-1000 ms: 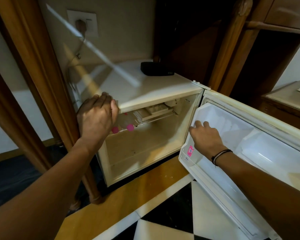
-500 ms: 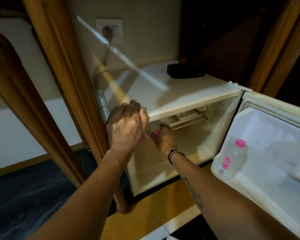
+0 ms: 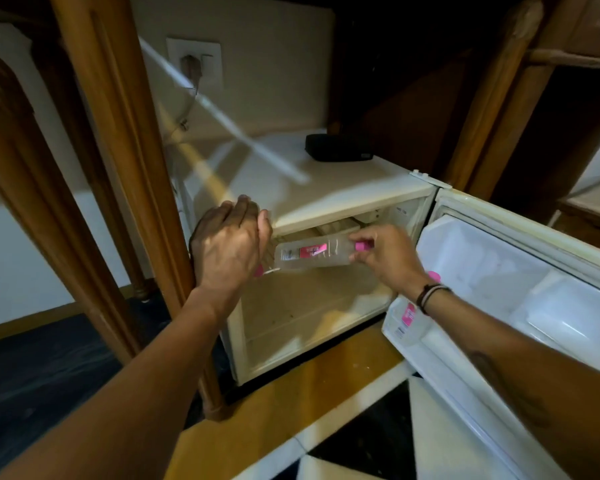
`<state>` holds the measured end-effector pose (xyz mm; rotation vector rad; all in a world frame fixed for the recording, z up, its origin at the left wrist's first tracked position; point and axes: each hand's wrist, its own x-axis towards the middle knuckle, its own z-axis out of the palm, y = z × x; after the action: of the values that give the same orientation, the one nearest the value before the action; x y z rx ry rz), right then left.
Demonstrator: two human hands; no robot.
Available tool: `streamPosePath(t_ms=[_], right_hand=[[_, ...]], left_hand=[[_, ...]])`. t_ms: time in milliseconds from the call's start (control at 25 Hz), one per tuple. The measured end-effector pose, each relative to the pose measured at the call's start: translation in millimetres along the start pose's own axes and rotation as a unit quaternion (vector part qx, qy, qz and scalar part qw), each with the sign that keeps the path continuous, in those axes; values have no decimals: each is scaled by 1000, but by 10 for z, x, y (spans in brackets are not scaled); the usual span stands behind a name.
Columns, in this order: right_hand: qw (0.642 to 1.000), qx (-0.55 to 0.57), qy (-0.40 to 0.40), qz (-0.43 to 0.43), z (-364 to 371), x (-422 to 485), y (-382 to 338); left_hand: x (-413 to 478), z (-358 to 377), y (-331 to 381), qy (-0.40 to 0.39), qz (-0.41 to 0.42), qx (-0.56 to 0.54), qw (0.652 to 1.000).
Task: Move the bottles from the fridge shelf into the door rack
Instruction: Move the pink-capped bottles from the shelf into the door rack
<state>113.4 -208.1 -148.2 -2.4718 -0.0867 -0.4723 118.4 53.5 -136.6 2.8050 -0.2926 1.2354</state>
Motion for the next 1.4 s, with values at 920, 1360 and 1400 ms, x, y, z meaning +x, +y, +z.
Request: streamPosePath(t_ms=[920,1360,1400], right_hand=[[907,-369,-194,57,-884,-550,707],[888,-397,-226,50,-837,-547,858],[887,-398,-228,47,-839,-546,849]], left_hand=[[-126,9,57,75,7,-83,994],[-117,-46,72,32,-3,-78,996],[-118,-37,54,35,1,-79,996]])
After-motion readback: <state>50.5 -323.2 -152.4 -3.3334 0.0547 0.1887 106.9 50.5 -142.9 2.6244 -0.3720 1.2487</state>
